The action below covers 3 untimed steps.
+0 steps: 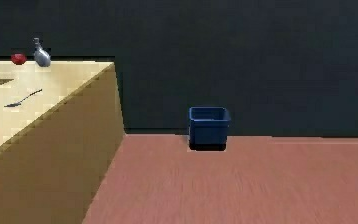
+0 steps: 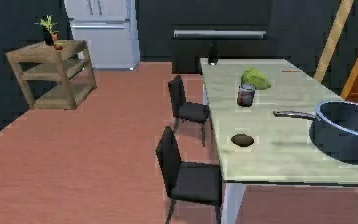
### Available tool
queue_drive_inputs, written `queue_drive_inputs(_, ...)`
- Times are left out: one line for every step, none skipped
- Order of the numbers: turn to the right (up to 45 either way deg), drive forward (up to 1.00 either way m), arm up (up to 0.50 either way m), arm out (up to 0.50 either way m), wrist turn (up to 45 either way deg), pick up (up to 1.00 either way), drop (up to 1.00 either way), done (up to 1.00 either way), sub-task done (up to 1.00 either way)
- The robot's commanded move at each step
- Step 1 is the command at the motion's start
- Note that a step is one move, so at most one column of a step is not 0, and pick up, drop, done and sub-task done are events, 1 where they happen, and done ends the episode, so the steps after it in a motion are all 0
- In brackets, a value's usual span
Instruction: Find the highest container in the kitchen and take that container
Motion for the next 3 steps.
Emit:
queue_drive_inputs(0.0,1.00,0.00,0.00,0.0,0.00,0.00,0.00,0.00)
queue_drive_inputs(36.0,0.00,0.00,0.00,0.0,0.00,0.00,0.00,0.00)
queue_drive_inputs(0.0,0.05,0.00,0.00,0.0,0.00,0.00,0.00,0.00)
